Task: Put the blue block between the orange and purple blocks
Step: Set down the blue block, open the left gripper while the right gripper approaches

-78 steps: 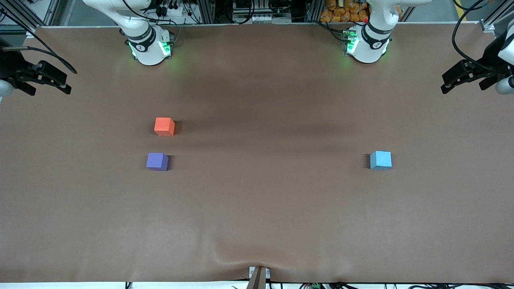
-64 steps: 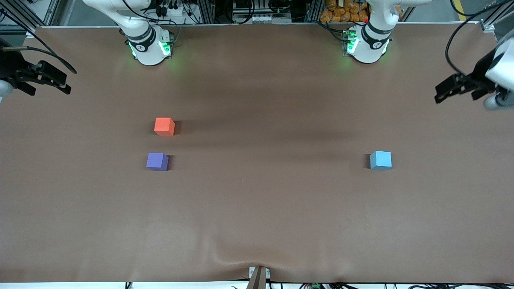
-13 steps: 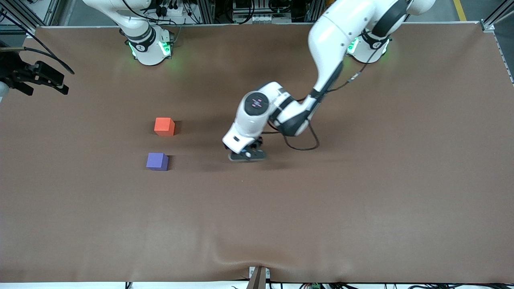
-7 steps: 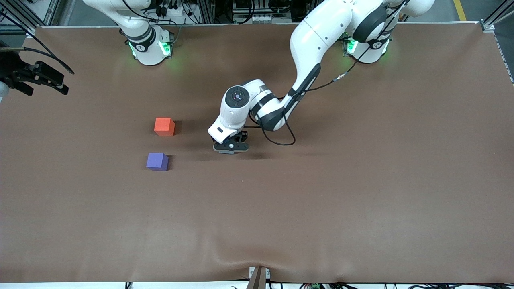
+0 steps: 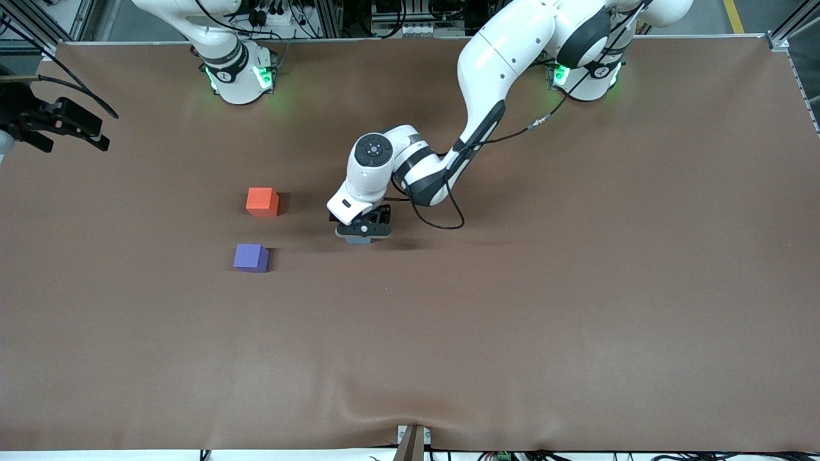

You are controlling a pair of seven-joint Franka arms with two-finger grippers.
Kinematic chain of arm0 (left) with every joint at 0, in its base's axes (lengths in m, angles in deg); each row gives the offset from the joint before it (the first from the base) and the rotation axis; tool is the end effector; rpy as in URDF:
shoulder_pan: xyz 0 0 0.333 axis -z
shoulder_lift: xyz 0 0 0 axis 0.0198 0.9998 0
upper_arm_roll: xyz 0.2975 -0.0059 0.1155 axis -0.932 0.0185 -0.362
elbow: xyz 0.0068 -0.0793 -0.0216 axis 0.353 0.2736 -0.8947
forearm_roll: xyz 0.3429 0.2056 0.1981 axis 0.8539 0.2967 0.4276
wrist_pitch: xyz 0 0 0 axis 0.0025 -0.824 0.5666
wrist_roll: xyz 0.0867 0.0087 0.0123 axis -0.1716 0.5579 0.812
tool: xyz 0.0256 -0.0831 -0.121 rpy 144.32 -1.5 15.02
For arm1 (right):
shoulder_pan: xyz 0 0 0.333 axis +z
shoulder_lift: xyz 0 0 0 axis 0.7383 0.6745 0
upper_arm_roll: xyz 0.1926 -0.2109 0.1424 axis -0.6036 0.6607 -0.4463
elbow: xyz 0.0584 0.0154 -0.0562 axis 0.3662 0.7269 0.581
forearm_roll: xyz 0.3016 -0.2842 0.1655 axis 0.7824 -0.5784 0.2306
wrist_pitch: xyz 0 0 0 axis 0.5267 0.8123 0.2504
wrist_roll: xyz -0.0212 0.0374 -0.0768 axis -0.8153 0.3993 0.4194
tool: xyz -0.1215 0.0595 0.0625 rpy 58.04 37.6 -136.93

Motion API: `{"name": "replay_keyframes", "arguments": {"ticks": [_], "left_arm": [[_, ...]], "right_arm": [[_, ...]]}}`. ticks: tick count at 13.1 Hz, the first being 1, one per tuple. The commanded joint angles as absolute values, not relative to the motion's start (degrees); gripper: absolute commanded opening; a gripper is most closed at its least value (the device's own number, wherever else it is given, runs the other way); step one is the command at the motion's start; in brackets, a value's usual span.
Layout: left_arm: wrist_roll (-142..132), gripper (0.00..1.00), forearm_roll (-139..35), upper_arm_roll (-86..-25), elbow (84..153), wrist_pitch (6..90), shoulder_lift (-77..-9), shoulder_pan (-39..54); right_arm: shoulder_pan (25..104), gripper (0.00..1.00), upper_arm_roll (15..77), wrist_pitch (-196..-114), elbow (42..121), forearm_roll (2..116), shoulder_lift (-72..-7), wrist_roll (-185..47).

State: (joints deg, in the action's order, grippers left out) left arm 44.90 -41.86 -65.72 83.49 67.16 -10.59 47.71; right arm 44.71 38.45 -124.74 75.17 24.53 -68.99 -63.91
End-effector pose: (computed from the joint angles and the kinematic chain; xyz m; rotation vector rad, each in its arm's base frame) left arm 0.4927 -0.6916 0.1440 2.8903 0.0811 0.0745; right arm 0.5692 -0.0001 0.6172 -3.0962 0.0143 0.0312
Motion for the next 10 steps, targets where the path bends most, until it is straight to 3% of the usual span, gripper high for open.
{"name": "replay_keyframes", "arguments": {"ticks": [1, 6, 10], "left_arm": [[45.90, 1.00, -42.46, -66.85, 83.40, 60.26, -16.72, 47.21], [46.09, 1.00, -42.02, -66.94, 85.59, 47.26, -28.32, 38.35], [42.05, 1.00, -41.76, -66.86, 93.84, 41.87, -40.01, 26.50]], "right_arm": [[44.07, 1.00, 38.11, -124.18, 74.09, 24.56, -68.50, -64.93], [45.04, 1.00, 37.67, -124.09, 72.95, 24.47, -65.87, -65.02], [45.48, 1.00, 37.32, -124.00, 73.03, 24.47, -65.60, -65.90]]}}
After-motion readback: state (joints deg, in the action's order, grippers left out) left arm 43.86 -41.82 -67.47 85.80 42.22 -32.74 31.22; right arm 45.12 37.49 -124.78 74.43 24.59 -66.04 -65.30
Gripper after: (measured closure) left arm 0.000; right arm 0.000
